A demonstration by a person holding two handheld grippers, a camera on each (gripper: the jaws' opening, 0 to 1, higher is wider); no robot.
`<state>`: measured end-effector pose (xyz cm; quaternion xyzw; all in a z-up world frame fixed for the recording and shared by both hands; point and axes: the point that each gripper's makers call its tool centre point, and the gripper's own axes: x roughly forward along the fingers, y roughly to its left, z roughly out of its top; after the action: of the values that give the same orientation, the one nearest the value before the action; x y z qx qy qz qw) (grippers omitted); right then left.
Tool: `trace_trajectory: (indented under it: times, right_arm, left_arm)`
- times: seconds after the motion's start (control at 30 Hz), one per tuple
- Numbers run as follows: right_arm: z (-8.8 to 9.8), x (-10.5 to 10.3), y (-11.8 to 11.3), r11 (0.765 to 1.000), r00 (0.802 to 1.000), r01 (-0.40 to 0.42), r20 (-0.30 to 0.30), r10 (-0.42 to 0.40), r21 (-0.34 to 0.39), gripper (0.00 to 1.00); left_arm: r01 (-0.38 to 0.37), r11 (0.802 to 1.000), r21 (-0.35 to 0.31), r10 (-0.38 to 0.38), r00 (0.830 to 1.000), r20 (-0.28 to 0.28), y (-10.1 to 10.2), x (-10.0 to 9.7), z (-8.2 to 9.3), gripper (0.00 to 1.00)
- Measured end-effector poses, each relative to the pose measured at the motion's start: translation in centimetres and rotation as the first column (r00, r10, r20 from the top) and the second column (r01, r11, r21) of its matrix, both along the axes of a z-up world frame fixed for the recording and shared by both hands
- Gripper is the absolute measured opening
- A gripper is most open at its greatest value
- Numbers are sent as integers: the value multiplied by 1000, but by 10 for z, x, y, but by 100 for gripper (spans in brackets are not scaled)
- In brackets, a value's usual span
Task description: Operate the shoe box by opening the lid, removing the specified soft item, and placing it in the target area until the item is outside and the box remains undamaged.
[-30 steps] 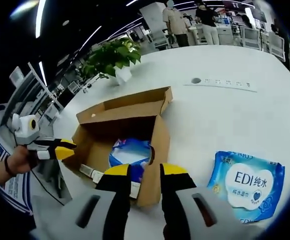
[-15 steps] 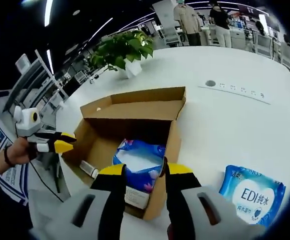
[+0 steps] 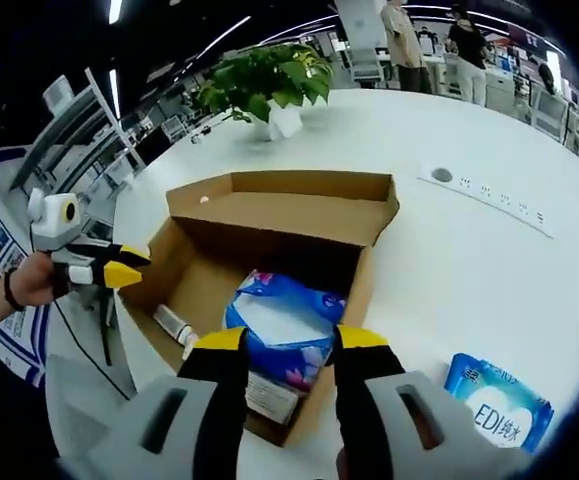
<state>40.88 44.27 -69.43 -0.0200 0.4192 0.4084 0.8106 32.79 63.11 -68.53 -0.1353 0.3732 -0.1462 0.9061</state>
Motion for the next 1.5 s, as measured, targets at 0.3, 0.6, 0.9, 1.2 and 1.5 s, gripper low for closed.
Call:
trace_trajectory:
  times: [0.3,0.6,0.9,1.2,1.5]
  right_arm:
    - [1,1,-2,1000,1000,-12,2,12,-14,30]
    - [12,12,-5,1000,1000,-10,28,11,-18,31]
    - [10,7,7,997,997,-67,36,68,-39,33]
    - [1,-2,28,982,984,-173,23,175,-69,39]
    - [-12,-7,37,945,954,-289,34,297,-153,45]
  left_arm:
    - [-14,1000,-7,14,1000,2,7,0,0,25]
    - [-17,1000,-16,17,1000,5,6,0,0,25]
    - [-11,1000,-18,11,1000,9,5,-3,1,25]
    - [-17,999,-32,17,1000,10,8,-9,1,26]
    - [-17,999,-39,17,1000,6,7,-12,-1,26]
